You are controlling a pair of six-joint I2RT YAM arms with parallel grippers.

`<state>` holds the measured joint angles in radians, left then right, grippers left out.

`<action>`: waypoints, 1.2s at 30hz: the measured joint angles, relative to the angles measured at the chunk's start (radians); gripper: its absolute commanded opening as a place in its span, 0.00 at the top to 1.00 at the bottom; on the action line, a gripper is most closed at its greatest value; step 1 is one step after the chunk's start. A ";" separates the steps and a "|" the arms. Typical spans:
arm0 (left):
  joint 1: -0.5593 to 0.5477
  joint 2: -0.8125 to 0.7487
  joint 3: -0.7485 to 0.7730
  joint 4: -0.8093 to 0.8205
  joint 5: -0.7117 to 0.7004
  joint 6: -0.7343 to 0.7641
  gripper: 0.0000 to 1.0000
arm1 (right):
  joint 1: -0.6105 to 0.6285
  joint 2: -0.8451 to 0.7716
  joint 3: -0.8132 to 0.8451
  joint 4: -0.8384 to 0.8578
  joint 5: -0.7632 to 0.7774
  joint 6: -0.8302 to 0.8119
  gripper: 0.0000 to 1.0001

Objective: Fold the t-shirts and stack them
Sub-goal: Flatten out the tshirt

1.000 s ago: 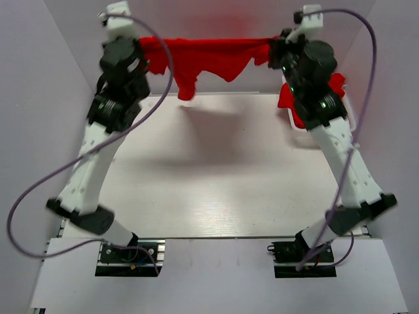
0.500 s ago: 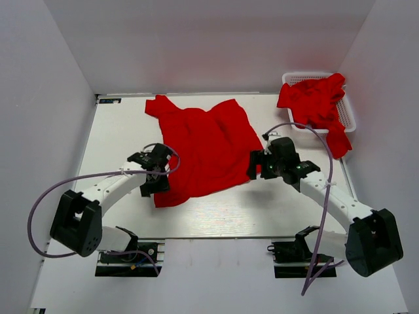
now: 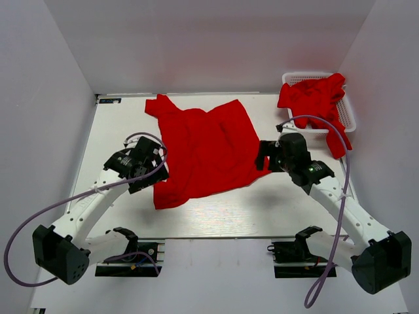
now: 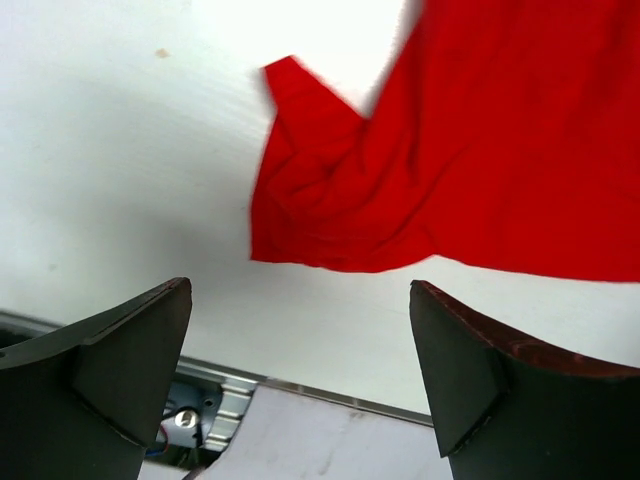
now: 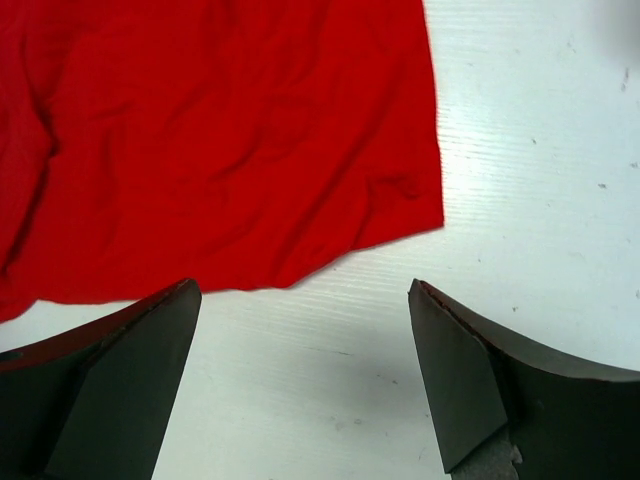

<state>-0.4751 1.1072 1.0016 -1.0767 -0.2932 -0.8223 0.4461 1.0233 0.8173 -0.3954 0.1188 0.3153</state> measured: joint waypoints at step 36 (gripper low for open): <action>0.126 0.235 -0.176 0.329 -0.091 -0.024 0.17 | -0.028 0.129 -0.015 -0.024 0.123 0.077 0.10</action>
<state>-0.3489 1.3422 0.8257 -0.7475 -0.3840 -0.8459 0.4179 1.1526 0.8021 -0.4194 0.2417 0.3927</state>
